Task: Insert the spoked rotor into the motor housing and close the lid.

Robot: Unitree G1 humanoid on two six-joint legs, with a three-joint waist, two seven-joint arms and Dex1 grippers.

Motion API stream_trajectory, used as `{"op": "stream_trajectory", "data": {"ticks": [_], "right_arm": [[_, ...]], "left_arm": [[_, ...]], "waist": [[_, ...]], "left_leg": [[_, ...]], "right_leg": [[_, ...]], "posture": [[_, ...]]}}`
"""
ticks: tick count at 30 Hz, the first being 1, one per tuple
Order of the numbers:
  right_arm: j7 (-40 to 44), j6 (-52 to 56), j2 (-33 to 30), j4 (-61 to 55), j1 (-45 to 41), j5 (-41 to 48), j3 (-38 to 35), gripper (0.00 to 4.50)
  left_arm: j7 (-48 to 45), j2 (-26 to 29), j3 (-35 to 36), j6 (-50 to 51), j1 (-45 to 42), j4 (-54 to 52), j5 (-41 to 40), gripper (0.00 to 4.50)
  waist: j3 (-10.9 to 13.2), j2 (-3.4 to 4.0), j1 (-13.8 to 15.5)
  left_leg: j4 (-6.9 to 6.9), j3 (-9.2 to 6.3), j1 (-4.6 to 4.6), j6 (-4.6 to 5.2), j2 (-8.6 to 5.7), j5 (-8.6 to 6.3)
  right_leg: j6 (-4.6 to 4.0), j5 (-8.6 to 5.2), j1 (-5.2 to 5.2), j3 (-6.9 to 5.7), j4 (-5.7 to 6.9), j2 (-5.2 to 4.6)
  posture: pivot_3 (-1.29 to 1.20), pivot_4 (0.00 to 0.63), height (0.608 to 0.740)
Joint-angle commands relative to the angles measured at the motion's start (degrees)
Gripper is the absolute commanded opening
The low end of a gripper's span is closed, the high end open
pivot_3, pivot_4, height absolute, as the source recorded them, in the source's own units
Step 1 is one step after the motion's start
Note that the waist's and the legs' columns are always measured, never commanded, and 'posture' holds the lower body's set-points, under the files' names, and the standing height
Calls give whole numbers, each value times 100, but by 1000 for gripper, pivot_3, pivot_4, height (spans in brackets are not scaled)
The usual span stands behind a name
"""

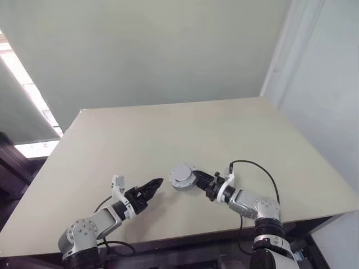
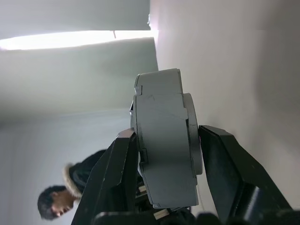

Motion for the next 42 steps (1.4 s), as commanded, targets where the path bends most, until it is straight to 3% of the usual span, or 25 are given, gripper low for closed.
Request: {"op": "stream_trajectory", "data": {"ticks": [1,10,21,24,27,29,42], "right_arm": [[-9,127,943,-423,-22,475,270,1769],[-188,218,956,-545,99,684,596,1769],[-349,191,922,-585,180,926,777,1769],[-378,179,903,-602,197,973,809,1769],[-407,162,893,-614,212,1017,827,1754],[-431,143,888,-620,225,1055,844,1285],[-462,87,868,-599,228,1147,896,1237]], "left_arm": [[308,-259,131,-39,-81,-89,-442,4500],[673,-681,52,-223,-161,148,-933,4500],[672,-737,-325,-360,-304,536,-1019,4500],[666,-704,-364,-374,-309,600,-1030,3938],[673,-698,-354,-434,-305,655,-1086,2946],[637,-649,-404,-410,-279,685,-1132,2312],[586,-610,-543,-535,-122,730,-1260,2189]], "waist": [[0,-2,1],[0,-6,3],[0,-10,6],[-1,-10,5],[-1,-11,1],[-1,-11,4],[-1,-12,3]], "left_leg": [[0,1,0,0,-1,0],[2,5,0,0,-2,0],[6,5,-2,0,-6,0],[6,6,-1,0,-6,0],[6,6,-1,0,-5,0],[6,5,-2,0,-5,0],[8,6,-1,0,-5,0]], "right_leg": [[0,0,0,1,0,0],[0,0,0,5,0,1],[0,0,2,7,-1,1],[0,0,3,8,0,2],[-1,0,2,9,0,2],[-1,0,1,9,1,3],[-1,0,3,11,1,3]], "posture": [[0,0,740],[0,0,740],[0,0,740],[0,0,740],[0,0,740],[0,0,740],[0,0,740]]}}
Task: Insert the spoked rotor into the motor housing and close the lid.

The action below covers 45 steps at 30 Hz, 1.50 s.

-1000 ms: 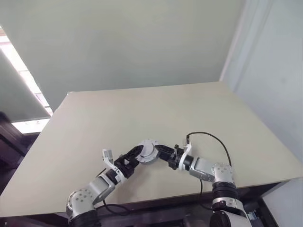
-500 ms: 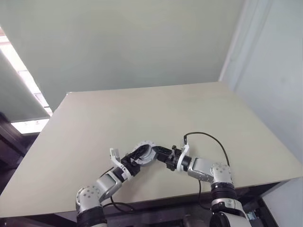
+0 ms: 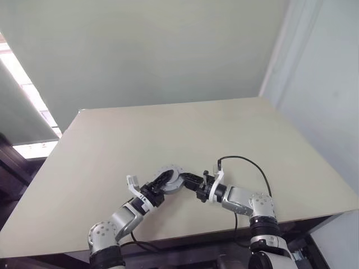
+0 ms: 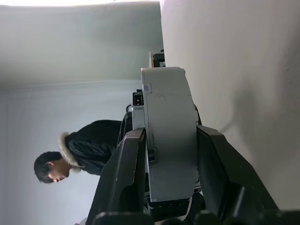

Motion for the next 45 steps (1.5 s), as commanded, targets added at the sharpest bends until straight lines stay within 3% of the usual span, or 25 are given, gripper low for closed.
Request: {"op": "stream_trajectory", "data": {"ticks": [1,16,25,36,45], "right_arm": [[85,-47,849,-325,138,392,87,1237],[346,-87,769,-497,188,256,324,1237],[256,-178,736,-414,183,273,365,4459],[332,14,723,-496,278,284,533,4500],[319,-12,628,-576,309,58,767,4500]], "left_arm": [[-2,51,-198,2,24,35,56,2189],[-359,268,-365,-256,-73,481,278,2180],[-137,62,-322,-426,-58,219,32,2099],[172,-187,-222,-651,-137,53,-284,2064],[-12,-133,-305,-900,-265,430,-90,2054]], "waist": [[0,0,0],[0,0,-2],[0,-1,-2],[-1,-1,6],[-1,-2,5]], "left_leg": [[0,0,0,0,0,0],[0,1,1,0,0,0],[1,1,1,0,1,0],[3,1,0,0,0,0],[4,2,0,0,-1,0]], "right_leg": [[0,0,0,0,0,0],[0,0,0,1,1,2],[0,0,1,2,1,2],[0,0,1,4,1,2],[0,0,2,4,1,2]], "posture": [[0,0,740],[0,0,740],[0,0,740],[0,0,740],[0,0,740]]}}
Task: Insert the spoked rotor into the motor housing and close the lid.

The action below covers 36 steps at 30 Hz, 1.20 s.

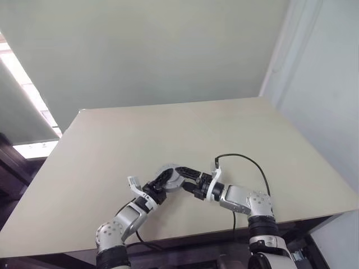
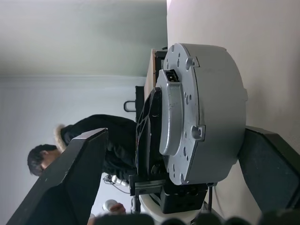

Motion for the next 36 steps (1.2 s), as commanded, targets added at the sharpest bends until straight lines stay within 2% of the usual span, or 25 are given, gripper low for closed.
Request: {"op": "stream_trajectory", "data": {"ticks": [1,11,14,16,22,29,36], "right_arm": [[223,144,615,-315,233,107,373,4500],[254,17,552,-353,286,83,545,4500],[269,-167,589,-293,273,63,505,3912],[308,-178,592,-255,259,104,484,3298],[263,-401,524,-154,252,-35,483,3271],[336,-623,304,-46,248,-113,362,3271],[541,-1119,141,-157,271,-492,494,3271]], "left_arm": [[-159,27,-109,-132,-212,121,102,2054],[-817,293,-186,-292,-291,761,512,2052],[-1087,418,-191,-360,-349,1055,664,2051],[-1282,515,-194,-426,-418,1311,772,2051],[-2263,996,-108,-898,-904,2796,1183,2051],[-3146,1528,198,-1453,-1495,4311,1497,2049],[-3676,1703,283,-1783,-1734,4996,1826,2048]], "waist": [[0,0,-3],[0,-1,-13],[-2,-3,-12],[-1,-3,-11],[-2,-4,-15],[-11,-6,-161],[-11,-5,-215]], "left_leg": [[0,0,0,0,0,0],[0,0,3,0,1,0],[3,0,3,0,2,0],[4,-1,4,0,2,0],[12,-3,5,0,0,0],[5,-5,24,1,17,0],[7,0,58,0,69,0]], "right_leg": [[0,0,0,0,0,0],[0,0,2,0,0,2],[0,0,2,1,2,3],[0,0,3,0,4,4],[0,0,8,-2,4,5],[-1,2,14,1,10,25],[-15,10,34,16,12,85]], "posture": [[0,0,740],[0,0,740],[0,0,740],[0,0,740],[0,0,740],[0,0,740],[0,0,740]]}}
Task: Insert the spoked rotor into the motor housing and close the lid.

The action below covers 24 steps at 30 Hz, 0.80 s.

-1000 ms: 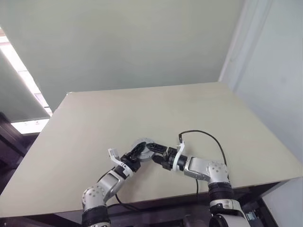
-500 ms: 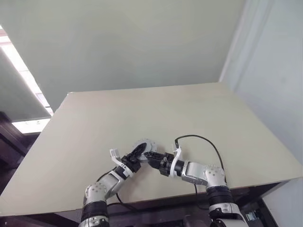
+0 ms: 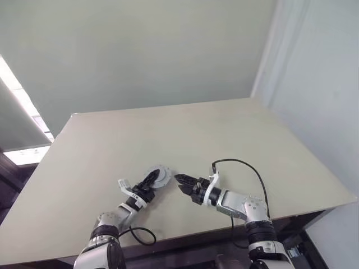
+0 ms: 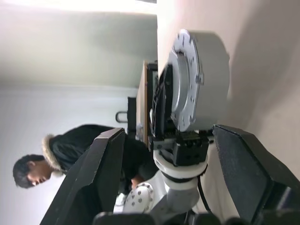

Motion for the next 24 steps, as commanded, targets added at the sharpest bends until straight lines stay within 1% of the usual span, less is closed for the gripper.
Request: {"op": "stream_trajectory", "data": {"ticks": [1,4,6,7,11,12,13,14,15,16,17,18,21,24], "right_arm": [[221,-388,139,-252,24,-280,75,3271],[546,-364,-6,-357,9,-403,230,3881],[631,-418,-66,-459,21,-565,327,4496],[671,-489,-84,-491,28,-651,361,4500],[936,-1398,-370,-891,83,-1629,947,4500],[1018,-1740,-447,-1058,118,-1930,1139,4500],[1079,-1976,-494,-1163,145,-2138,1267,4500],[1196,-2197,-583,-1295,174,-2354,1435,4500],[1287,-2335,-636,-1372,199,-2491,1538,4500],[1371,-2565,-690,-1458,230,-2676,1651,4500],[1446,-2777,-768,-1548,259,-2885,1788,4500],[1493,-2925,-811,-1595,281,-3031,1871,4500],[1677,-3415,-976,-1729,360,-3477,2186,4500],[1772,-3830,-1106,-1792,408,-3868,2423,4500]], "left_arm": [[-233,160,267,-283,-24,173,132,2048],[-330,92,263,-327,-24,111,225,2048],[-409,75,271,-396,-22,95,310,2048],[-429,66,277,-451,-18,88,350,2048],[-534,62,63,-1179,42,-26,851,2048],[381,-345,-115,-682,554,-2096,545,2048],[1087,-655,-244,-286,946,-3663,288,2048],[1668,-850,-401,-161,1288,-4970,275,2048],[2076,-976,-487,-81,1520,-5801,282,2047],[2370,-1012,-489,-108,1616,-6286,307,2047],[2640,-1001,-477,-118,1677,-6708,341,2047],[2842,-993,-462,-92,1713,-6979,324,2047],[3220,-787,-441,-181,1676,-7394,477,2047],[3453,-554,-451,-347,1616,-7440,702,2047]], "waist": [[0,0,-10],[0,0,-16],[0,0,-13],[0,0,-11],[0,-1,-9],[1,-1,-23],[4,-3,-27],[5,-8,-4],[4,-17,58],[5,-23,103],[6,-27,152],[5,-30,188],[5,-29,221],[5,-29,232]], "left_leg": [[-1,0,7,0,13,0],[-12,1,21,0,32,0],[-19,1,24,0,37,0],[-21,0,24,0,38,0],[-21,6,22,-1,34,0],[-21,8,22,-1,32,-1],[-23,12,20,-2,30,-1],[-28,6,8,-11,44,-6],[-27,2,-10,-20,54,-12],[-16,3,-58,-27,64,-15],[-7,8,-84,-28,45,-15],[7,11,-91,-34,19,-19],[20,30,-86,-40,16,-24],[29,39,-71,-39,14,-23]], "right_leg": [[0,0,2,0,0,10],[-12,7,5,-3,2,25],[-13,7,3,-3,3,31],[-13,7,3,-3,2,31],[-13,7,2,2,0,27],[-13,7,2,5,-1,26],[-13,7,-3,9,-5,25],[-15,12,-17,31,-4,14],[-15,12,-29,37,-4,6],[-14,14,-70,44,-3,-2],[-17,18,-94,48,-2,-3],[-20,20,-99,47,-2,1],[-22,21,-88,40,-4,6],[-24,19,-67,31,-6,11]], "posture": [[0,0,740],[0,0,740],[0,0,740],[0,0,740],[0,0,740],[0,0,740],[0,0,740],[0,0,740],[0,0,740],[0,0,740],[0,0,740],[0,0,740],[0,0,740],[0,0,740]]}}
